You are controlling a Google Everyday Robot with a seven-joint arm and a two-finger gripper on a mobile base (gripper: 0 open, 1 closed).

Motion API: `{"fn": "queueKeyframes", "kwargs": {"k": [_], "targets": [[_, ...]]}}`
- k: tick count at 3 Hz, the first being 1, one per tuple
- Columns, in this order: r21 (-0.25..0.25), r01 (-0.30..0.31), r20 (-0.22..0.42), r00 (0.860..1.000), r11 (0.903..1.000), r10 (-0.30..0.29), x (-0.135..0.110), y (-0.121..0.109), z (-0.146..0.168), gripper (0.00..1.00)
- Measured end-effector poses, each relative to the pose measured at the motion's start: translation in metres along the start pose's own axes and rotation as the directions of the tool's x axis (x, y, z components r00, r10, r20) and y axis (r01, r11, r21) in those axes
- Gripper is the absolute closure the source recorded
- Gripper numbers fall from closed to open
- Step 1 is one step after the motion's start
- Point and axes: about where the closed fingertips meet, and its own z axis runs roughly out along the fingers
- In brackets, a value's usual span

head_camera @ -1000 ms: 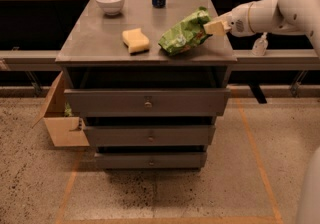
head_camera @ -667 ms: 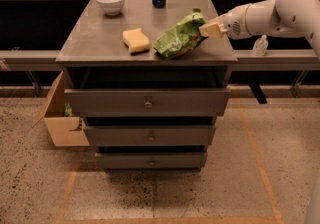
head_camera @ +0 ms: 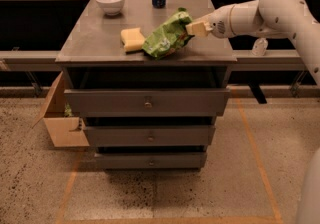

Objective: Move green rice chip bag near sponge

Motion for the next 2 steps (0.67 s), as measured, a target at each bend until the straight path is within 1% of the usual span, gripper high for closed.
{"fn": "queueKeyframes", "kwargs": {"k": [2], "targets": [[0.052,-0.045,0.003,0.999,0.9976,0.045,-0.006,-0.009,0.025,0.53]]}}
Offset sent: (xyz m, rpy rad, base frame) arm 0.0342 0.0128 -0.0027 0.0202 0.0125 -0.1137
